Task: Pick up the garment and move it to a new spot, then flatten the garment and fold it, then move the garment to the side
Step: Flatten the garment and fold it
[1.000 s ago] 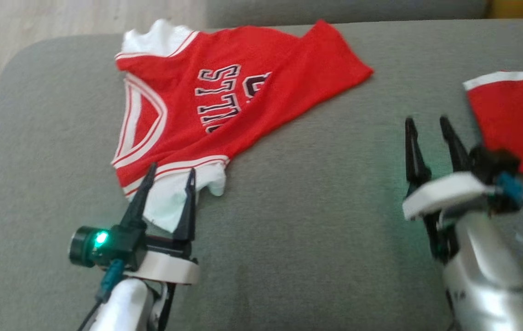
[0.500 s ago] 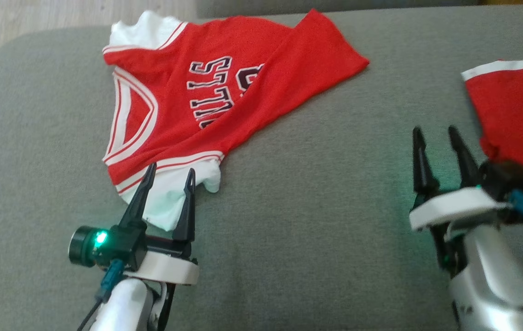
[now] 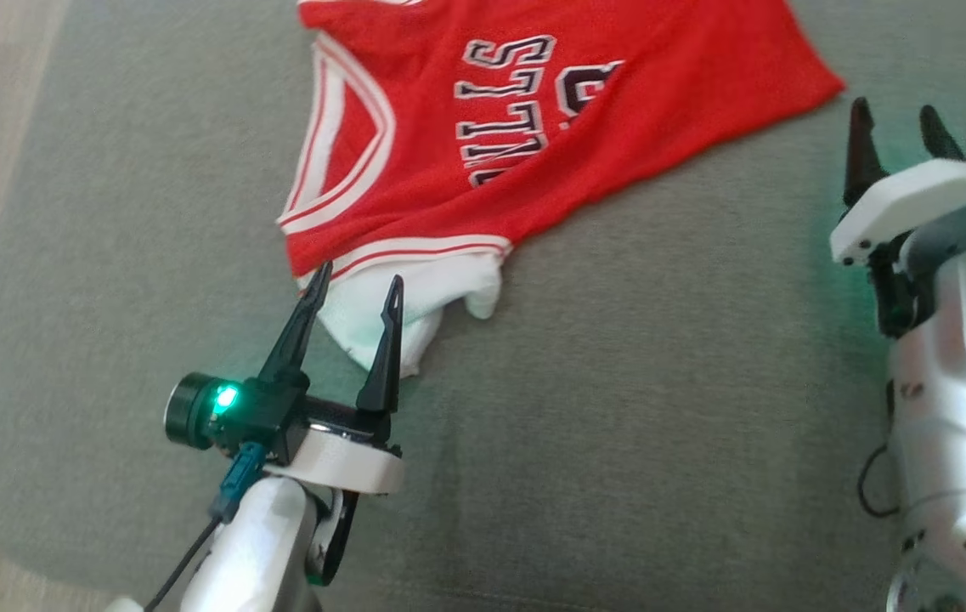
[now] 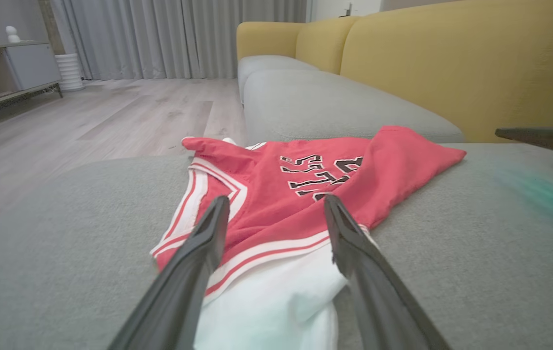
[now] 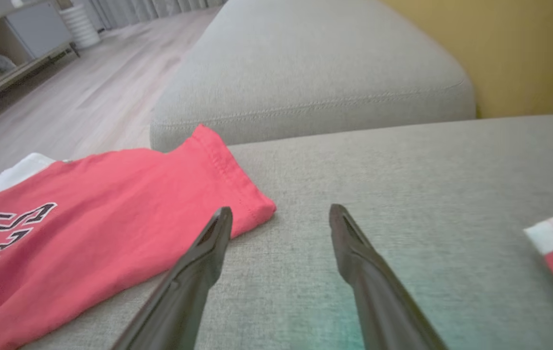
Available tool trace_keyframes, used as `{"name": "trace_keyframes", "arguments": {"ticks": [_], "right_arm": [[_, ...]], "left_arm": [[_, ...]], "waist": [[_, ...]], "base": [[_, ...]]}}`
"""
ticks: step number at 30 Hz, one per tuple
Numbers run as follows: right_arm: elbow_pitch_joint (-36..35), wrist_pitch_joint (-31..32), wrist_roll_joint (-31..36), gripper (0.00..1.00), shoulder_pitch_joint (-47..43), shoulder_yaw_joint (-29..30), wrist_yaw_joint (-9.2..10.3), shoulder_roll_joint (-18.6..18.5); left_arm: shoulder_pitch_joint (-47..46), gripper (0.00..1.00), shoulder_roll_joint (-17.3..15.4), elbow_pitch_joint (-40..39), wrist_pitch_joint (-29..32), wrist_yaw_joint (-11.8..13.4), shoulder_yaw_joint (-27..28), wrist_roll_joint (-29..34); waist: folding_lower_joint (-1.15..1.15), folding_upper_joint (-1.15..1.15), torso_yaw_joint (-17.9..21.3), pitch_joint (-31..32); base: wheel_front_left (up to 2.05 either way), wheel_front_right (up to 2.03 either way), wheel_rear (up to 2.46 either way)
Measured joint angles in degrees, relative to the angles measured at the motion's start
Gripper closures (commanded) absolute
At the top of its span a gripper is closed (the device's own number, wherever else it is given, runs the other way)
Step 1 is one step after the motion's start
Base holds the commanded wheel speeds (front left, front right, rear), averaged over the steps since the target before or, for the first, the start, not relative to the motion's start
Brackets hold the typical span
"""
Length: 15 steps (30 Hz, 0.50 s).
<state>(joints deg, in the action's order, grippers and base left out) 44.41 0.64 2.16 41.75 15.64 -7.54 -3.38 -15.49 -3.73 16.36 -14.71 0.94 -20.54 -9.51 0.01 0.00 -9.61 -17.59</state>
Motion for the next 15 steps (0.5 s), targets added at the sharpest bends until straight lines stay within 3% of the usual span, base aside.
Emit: {"name": "trace_keyframes", "arguments": {"ticks": [6, 15], "right_arm": [[7.7, 1.2, 7.7, 0.00, 5.8, 7.5, 0.00, -0.8], [13.3, 0.3, 17.8, 0.00, 10.5, 15.9, 0.00, -2.3]], "left_arm": [[-1.7, 0.00, 0.7, 0.1, 0.0, -0.4, -0.6, 0.0], [-2.9, 0.00, 1.0, 0.1, 0.0, -0.4, -1.7, -0.3]], "waist": [[0.00, 0.00, -4.1, -2.3], [-0.01, 0.00, -7.4, -4.8]], "base": [[0.00, 0.00, 0.00], [0.00, 0.00, 0.00]]}}
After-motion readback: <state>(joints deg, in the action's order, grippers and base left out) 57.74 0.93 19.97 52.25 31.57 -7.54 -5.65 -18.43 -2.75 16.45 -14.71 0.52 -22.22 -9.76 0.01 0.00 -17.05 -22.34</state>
